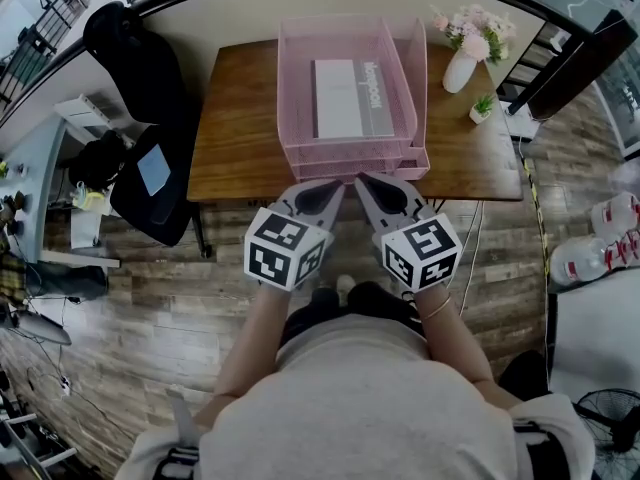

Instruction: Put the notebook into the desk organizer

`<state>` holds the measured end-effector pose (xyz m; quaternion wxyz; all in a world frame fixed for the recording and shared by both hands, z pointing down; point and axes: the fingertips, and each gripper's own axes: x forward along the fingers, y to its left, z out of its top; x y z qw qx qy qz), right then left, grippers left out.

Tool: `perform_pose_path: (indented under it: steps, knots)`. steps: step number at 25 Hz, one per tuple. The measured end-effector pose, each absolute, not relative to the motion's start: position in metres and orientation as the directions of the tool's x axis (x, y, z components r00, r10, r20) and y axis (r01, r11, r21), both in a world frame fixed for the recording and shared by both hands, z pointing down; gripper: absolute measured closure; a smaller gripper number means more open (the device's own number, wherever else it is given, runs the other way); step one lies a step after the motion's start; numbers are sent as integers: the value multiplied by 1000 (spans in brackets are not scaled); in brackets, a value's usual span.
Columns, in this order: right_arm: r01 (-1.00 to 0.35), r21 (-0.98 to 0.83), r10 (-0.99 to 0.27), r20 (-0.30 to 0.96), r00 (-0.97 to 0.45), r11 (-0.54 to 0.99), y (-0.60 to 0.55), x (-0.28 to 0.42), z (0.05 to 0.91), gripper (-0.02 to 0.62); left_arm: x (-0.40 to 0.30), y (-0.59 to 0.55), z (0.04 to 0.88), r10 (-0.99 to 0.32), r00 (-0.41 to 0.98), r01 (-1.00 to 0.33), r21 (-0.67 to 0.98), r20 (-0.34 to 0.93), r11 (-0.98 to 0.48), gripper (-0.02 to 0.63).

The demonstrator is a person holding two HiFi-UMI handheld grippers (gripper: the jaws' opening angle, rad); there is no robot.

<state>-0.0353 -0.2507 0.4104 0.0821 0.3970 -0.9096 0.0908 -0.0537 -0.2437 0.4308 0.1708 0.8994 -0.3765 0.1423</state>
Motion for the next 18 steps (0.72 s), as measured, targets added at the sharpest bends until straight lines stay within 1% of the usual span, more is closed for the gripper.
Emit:
perform_pose_path:
  steps: [8, 18]
  knots:
    - [-729, -86, -699, 228, -678, 679, -249, -38, 410, 588, -51, -246, 429, -624, 682, -719, 193, 382, -668, 595]
    - [-728, -117, -701, 208, -683, 675, -252, -39, 405, 588, -52, -247, 430, -622, 685, -718, 203, 380, -666, 595]
